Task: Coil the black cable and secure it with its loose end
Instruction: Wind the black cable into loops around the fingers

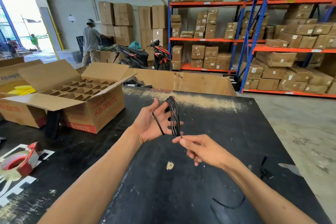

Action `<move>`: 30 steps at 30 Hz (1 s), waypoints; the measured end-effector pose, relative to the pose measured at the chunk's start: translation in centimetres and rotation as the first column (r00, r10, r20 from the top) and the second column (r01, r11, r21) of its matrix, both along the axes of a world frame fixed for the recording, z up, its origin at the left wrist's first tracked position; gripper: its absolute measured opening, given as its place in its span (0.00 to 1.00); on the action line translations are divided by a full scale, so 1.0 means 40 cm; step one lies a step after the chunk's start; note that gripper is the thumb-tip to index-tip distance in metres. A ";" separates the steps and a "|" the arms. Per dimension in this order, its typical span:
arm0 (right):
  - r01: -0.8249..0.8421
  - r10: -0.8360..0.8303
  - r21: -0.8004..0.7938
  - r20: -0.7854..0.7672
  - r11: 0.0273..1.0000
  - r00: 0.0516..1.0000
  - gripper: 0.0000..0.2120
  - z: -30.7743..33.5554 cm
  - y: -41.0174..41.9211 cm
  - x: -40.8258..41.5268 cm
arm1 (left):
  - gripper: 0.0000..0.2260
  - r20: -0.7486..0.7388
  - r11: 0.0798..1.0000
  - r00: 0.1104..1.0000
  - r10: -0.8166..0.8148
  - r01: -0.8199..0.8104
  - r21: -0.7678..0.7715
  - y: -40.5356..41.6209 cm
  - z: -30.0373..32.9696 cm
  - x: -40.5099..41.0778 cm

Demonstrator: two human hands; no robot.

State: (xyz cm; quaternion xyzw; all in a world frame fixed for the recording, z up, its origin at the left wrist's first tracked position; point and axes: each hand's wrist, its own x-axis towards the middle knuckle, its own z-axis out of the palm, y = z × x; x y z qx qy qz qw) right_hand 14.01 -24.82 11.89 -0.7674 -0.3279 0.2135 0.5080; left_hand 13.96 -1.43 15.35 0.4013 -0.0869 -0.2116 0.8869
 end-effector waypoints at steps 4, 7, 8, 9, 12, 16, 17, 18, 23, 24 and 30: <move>-0.111 0.108 -0.077 -0.040 0.991 0.993 0.18 -0.048 -0.011 0.000 | 0.26 0.046 0.997 0.999 -0.013 0.017 -0.079 -0.008 0.026 -0.002; -0.059 0.056 -0.101 -0.038 0.993 0.998 0.20 -0.063 -0.023 0.018 | 0.27 0.092 0.988 0.987 -0.132 0.138 -0.066 -0.019 0.041 -0.017; -0.036 0.033 -0.125 -0.024 0.992 0.999 0.21 -0.064 -0.030 0.028 | 0.27 0.103 0.981 0.978 -0.181 0.187 -0.053 -0.024 0.043 -0.024; -0.017 0.016 -0.149 -0.009 0.989 1.000 0.22 -0.062 -0.036 0.038 | 0.27 0.111 0.969 0.965 -0.237 0.243 -0.038 -0.029 0.044 -0.033; 0.038 -0.023 -0.230 0.068 0.973 0.997 0.20 -0.039 -0.060 0.075 | 0.27 0.084 0.917 0.913 -0.400 0.399 0.027 -0.041 0.042 -0.054; 0.185 -0.107 -0.304 0.256 0.935 0.961 0.15 0.034 -0.092 0.145 | 0.27 -0.012 0.839 0.847 -0.531 0.527 0.133 -0.045 0.021 -0.076; 0.221 -0.124 -0.317 0.298 0.922 0.947 0.15 0.056 -0.097 0.162 | 0.27 -0.042 0.821 0.836 -0.547 0.546 0.166 -0.047 0.014 -0.079; 0.250 -0.136 -0.326 0.335 0.912 0.932 0.15 0.077 -0.100 0.179 | 0.27 -0.076 0.803 0.826 -0.559 0.562 0.200 -0.049 0.007 -0.080; 0.288 -0.130 -0.299 0.453 0.910 0.882 0.13 0.186 -0.079 0.198 | 0.27 -0.205 0.752 0.822 -0.532 0.570 0.332 -0.066 -0.039 -0.075; 0.291 -0.130 -0.282 0.475 0.914 0.870 0.13 0.201 -0.070 0.191 | 0.27 -0.210 0.762 0.839 -0.502 0.544 0.352 -0.068 -0.049 -0.071; 0.246 -0.129 -0.189 0.482 0.951 0.867 0.09 0.190 -0.039 0.112 | 0.27 -0.164 0.925 0.961 -0.223 0.261 0.275 -0.024 -0.069 -0.044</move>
